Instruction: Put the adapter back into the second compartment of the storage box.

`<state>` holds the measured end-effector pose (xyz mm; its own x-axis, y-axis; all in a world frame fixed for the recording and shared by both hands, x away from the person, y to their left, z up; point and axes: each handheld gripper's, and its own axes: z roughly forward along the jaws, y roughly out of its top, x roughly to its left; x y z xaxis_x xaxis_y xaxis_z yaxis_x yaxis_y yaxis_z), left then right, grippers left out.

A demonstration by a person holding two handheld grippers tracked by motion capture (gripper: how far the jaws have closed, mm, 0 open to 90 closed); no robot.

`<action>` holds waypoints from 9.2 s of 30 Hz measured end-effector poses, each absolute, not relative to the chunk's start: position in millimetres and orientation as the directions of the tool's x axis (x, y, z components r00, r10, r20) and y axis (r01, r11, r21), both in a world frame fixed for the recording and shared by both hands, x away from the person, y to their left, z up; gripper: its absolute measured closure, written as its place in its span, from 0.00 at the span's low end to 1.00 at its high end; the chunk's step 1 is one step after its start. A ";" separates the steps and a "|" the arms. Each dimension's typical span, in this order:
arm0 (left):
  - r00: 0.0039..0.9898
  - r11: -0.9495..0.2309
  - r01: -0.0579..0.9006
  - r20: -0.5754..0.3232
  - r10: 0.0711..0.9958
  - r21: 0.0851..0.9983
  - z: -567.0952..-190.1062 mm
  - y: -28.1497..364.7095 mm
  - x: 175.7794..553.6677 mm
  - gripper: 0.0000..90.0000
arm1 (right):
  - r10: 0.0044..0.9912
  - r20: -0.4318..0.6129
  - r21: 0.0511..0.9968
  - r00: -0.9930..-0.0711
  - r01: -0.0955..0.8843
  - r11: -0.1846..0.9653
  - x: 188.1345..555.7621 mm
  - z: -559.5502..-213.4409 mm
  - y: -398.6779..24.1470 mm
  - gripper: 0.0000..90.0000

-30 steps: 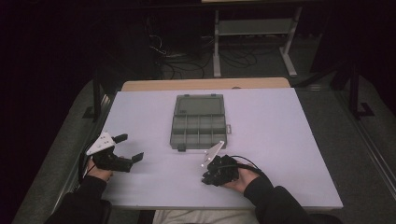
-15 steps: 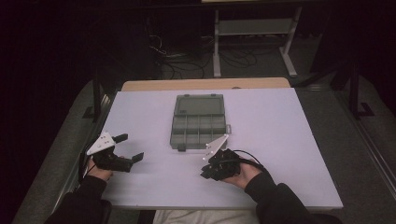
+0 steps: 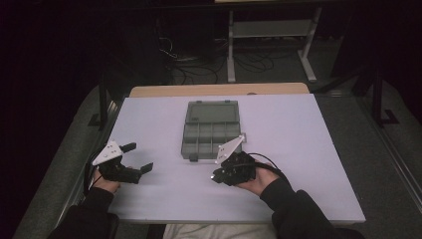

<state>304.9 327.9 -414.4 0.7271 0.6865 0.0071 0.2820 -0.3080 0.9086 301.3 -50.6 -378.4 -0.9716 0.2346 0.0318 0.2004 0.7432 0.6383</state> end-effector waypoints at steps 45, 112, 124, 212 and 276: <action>0.729 -0.302 0.281 0.002 0.684 0.911 -414.2 327.6 304.7 0.00 | 0.252 -0.012 0.646 -0.968 0.185 0.740 365.1 -329.9 -30.8 0.84; 0.727 -0.301 0.279 0.004 0.687 0.912 -413.8 329.7 302.8 0.00 | 0.381 -0.009 0.599 -0.925 0.300 0.743 460.5 -360.4 -2.9 0.83; 0.729 -0.303 0.277 0.006 0.685 0.912 -413.8 329.6 302.6 0.00 | 0.401 0.005 0.580 -0.916 0.330 0.745 472.4 -376.0 1.1 0.83; 0.725 -0.305 0.289 0.000 0.688 0.907 -415.4 330.3 304.0 0.00 | 0.484 0.069 0.708 -0.872 0.385 0.592 432.0 -354.3 -56.2 0.00; 0.724 -0.304 0.291 -0.001 0.690 0.907 -415.8 329.2 304.8 0.00 | 0.588 0.109 0.821 -0.801 0.406 0.401 364.8 -376.0 -167.8 0.00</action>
<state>304.8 329.2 -415.8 0.7236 0.6902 -0.0008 0.2908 -0.3038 0.9072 364.8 -167.8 -376.0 -0.8013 0.5882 0.1093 0.4063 0.4009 0.8211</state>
